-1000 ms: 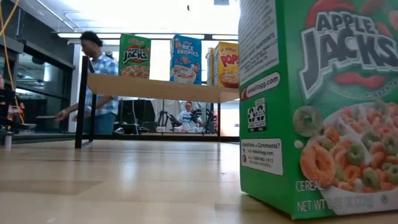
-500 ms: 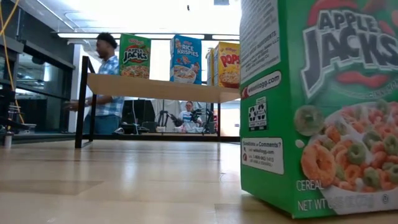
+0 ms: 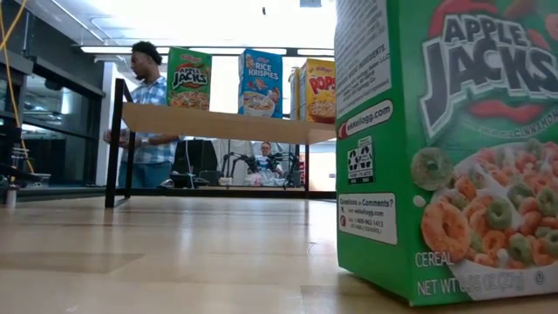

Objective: Stack cereal on shelf
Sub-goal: Put the green cereal box on the shelf aligned with the green cereal box

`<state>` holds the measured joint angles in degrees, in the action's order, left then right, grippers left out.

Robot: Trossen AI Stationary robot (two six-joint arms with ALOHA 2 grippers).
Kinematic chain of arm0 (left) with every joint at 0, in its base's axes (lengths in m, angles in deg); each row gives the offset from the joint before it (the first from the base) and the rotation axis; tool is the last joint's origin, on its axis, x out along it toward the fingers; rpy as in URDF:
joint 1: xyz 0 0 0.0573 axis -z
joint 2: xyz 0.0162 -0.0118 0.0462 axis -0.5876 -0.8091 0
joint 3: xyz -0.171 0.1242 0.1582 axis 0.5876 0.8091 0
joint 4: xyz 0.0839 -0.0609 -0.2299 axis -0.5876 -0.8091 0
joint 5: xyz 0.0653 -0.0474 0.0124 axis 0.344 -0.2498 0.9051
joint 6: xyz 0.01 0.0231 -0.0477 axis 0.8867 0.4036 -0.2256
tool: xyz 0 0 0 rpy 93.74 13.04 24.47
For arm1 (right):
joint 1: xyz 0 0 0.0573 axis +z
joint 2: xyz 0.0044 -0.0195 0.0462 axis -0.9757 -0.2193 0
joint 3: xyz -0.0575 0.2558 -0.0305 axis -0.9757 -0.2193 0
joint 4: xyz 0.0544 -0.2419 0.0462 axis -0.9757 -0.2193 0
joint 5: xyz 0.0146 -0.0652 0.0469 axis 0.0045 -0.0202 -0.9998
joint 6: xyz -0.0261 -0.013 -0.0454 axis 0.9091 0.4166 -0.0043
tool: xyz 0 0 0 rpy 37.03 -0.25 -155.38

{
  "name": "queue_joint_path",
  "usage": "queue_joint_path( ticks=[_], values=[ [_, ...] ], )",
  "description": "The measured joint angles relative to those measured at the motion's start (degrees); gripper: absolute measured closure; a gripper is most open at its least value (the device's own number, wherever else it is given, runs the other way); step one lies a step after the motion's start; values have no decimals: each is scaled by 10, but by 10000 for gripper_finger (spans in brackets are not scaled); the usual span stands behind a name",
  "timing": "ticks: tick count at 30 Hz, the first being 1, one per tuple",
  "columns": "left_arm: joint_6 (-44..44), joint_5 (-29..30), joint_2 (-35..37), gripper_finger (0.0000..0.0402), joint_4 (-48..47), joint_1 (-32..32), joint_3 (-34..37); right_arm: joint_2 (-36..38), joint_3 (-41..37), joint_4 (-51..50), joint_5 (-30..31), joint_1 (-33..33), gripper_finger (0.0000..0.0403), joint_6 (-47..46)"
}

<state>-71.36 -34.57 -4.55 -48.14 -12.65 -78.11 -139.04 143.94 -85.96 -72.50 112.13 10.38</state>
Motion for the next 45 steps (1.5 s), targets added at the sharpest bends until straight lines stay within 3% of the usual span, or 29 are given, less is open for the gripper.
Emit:
queue_joint_path(
  ticks=[15,37,45],
  values=[
    [-4,0,0,188,-6,0,0,-13,1,7,-26,-2,226,-12],
    [-5,0,0,188,-7,0,0,-16,3,16,-18,-8,226,5],
    [-5,0,0,188,-7,0,0,-17,3,17,-65,-17,226,10]
  ],
)
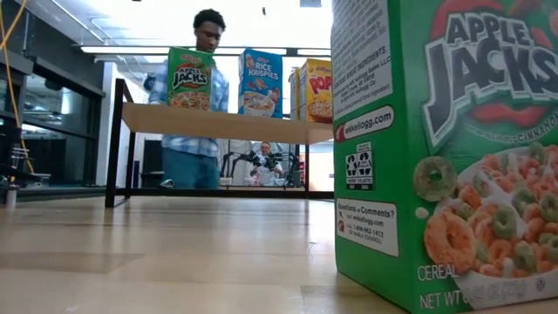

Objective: Stack cereal on shelf
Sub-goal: Put the green cereal box on the shelf aligned with the green cereal box

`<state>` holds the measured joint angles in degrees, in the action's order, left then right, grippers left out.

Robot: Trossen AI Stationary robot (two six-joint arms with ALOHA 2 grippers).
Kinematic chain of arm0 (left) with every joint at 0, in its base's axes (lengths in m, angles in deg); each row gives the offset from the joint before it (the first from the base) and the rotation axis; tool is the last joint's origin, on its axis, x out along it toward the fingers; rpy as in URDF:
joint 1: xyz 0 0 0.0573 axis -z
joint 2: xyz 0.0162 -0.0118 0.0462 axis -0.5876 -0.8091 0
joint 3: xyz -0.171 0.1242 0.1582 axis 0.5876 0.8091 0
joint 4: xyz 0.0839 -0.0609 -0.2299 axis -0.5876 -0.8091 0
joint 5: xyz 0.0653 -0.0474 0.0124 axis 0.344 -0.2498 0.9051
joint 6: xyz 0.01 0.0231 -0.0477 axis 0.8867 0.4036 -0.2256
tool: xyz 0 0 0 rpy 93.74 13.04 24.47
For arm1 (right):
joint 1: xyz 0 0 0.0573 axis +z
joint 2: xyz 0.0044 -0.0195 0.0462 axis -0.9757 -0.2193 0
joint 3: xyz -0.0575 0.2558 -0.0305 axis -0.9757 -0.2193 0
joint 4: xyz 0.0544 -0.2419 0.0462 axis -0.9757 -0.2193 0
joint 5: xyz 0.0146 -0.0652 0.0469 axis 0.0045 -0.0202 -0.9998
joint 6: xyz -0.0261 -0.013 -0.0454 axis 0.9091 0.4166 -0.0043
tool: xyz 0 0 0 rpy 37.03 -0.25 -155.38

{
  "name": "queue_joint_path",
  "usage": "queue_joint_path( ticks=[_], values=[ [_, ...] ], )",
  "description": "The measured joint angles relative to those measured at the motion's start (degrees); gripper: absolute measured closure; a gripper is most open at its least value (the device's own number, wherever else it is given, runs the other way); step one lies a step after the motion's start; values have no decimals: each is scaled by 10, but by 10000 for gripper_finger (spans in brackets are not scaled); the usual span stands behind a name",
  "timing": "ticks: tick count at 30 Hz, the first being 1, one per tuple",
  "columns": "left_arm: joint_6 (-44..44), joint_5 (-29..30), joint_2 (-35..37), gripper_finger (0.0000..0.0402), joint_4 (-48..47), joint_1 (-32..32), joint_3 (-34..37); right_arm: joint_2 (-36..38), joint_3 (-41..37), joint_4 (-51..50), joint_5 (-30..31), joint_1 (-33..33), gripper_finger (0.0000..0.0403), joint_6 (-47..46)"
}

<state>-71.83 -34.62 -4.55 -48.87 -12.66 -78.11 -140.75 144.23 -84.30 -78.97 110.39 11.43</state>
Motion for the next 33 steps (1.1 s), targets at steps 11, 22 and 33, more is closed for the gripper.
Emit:
queue_joint_path(
  ticks=[11,22,33],
  values=[
    [0,0,0,188,0,0,0,-2,-1,8,-8,-1,168,5],
    [0,0,0,188,0,0,0,-2,-1,3,-1,-1,137,25],
    [0,0,0,188,0,0,0,1,-1,4,-13,-2,137,38]
  ],
)
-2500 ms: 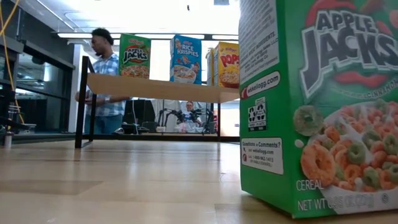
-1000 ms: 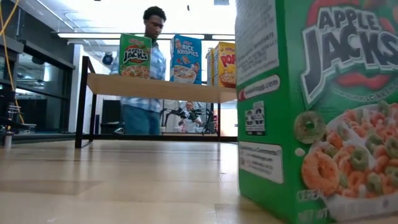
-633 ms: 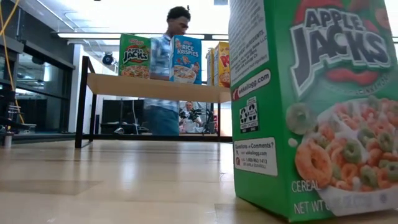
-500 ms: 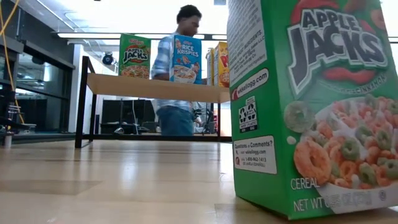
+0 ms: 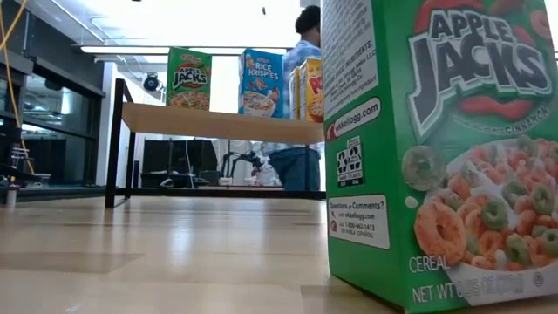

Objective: Stack cereal on shelf
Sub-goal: Put the green cereal box on the shelf aligned with the green cereal box

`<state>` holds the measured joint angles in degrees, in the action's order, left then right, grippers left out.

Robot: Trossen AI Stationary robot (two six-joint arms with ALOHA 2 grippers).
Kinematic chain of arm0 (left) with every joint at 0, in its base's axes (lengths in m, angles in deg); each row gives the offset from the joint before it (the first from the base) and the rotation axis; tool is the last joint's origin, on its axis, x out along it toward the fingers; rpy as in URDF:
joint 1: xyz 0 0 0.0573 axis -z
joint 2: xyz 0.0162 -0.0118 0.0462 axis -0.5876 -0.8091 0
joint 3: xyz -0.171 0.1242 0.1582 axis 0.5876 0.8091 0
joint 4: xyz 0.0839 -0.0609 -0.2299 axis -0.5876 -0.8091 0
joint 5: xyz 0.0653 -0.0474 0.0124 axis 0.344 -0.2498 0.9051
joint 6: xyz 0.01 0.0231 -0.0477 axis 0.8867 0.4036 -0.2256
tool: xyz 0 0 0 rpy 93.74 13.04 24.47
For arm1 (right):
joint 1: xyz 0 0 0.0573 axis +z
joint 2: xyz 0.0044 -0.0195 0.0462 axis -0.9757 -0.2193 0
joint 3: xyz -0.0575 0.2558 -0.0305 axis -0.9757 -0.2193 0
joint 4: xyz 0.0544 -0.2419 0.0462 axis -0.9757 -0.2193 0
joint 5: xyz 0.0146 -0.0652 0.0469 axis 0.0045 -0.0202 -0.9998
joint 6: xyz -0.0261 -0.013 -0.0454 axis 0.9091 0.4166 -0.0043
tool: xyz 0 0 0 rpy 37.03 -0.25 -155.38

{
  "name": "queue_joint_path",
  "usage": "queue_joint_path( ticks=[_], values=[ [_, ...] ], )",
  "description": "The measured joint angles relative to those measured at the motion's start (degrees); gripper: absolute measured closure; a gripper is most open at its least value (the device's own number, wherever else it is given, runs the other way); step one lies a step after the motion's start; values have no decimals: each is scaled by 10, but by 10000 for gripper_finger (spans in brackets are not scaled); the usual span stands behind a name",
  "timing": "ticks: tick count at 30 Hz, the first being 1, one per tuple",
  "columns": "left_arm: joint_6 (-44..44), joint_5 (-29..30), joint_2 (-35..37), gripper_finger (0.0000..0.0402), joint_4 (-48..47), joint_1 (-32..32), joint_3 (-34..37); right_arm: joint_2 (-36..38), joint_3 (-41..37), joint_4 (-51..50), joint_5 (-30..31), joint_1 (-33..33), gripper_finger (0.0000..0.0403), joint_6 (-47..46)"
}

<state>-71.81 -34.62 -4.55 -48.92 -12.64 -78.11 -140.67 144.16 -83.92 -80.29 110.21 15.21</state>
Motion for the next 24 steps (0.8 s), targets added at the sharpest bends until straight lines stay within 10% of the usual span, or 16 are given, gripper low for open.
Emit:
queue_joint_path(
  ticks=[24],
  values=[
    [0,0,0,188,-1,0,0,9,5,11,22,2,137,37]
  ],
)
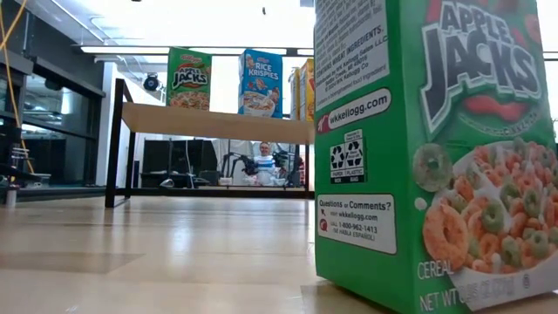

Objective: Stack cereal on shelf
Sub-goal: Put the green cereal box on the shelf aligned with the green cereal box

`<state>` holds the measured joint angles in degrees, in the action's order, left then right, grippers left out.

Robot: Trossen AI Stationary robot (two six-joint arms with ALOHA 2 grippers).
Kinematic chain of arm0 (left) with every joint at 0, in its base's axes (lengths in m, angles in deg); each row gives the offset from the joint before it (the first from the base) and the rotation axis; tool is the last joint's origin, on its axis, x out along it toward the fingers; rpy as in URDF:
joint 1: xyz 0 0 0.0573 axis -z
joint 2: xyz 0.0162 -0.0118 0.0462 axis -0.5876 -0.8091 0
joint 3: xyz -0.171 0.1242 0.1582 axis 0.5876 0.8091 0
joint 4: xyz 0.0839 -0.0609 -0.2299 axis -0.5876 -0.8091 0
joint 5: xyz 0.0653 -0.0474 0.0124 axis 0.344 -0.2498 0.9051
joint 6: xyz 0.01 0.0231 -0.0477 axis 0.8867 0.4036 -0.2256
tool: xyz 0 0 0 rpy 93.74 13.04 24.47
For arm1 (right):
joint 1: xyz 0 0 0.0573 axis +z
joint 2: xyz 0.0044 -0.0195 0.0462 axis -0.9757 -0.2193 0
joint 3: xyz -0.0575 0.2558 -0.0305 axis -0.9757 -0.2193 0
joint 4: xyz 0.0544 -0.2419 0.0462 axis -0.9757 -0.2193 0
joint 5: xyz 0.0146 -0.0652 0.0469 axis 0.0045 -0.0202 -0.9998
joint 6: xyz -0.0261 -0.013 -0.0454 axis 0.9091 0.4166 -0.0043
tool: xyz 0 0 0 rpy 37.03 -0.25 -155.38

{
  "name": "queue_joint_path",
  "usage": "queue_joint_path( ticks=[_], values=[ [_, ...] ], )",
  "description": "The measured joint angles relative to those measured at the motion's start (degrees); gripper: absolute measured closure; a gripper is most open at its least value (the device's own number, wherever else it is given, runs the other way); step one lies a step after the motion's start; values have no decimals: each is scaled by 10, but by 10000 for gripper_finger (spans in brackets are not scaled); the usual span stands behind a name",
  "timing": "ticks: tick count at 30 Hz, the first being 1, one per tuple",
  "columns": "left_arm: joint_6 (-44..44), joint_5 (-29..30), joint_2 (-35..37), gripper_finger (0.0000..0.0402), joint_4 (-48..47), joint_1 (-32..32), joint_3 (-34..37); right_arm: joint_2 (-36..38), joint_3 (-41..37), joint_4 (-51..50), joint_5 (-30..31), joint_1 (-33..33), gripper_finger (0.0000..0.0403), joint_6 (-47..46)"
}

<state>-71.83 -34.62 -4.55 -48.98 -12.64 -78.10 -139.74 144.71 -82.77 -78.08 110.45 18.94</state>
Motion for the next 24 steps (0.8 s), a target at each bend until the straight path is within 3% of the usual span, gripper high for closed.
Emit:
queue_joint_path(
  ticks=[24],
  values=[
    [-1,0,0,188,-9,0,0,1,-27,60,32,7,137,-37]
  ],
)
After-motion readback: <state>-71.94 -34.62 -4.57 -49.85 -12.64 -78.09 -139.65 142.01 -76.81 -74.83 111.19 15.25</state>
